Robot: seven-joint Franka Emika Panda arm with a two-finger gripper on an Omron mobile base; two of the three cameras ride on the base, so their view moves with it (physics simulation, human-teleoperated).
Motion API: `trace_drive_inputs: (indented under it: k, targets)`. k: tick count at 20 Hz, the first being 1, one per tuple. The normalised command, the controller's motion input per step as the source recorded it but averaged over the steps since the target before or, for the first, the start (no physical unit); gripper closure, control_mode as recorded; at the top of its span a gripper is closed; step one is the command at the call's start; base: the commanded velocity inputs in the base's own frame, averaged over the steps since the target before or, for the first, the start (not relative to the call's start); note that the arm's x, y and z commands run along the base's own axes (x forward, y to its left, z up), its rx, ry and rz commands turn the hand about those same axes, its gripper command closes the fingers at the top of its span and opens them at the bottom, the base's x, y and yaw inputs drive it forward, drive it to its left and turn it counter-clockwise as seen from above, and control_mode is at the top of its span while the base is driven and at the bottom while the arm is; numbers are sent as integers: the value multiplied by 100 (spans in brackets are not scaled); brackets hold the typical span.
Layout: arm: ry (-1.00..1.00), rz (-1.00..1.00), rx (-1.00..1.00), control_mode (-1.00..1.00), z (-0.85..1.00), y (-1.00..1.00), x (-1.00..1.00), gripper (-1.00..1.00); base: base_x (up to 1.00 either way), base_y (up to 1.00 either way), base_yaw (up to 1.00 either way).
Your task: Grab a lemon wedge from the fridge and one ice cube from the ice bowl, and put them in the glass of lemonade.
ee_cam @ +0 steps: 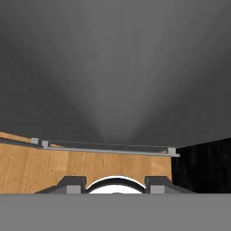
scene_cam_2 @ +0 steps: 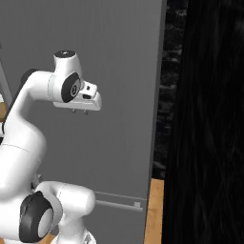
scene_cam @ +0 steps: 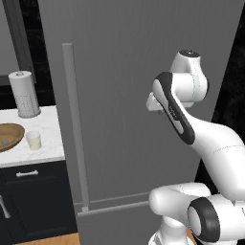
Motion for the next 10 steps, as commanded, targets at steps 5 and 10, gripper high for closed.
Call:
trace_drive_inputs:
  k: [5, 10]
  targets:
    - [2, 0, 0, -100, -13, -2, -36, -100, 0, 0, 0]
    - [0, 0, 0, -100, -33, -3, -64, -100, 0, 0, 0]
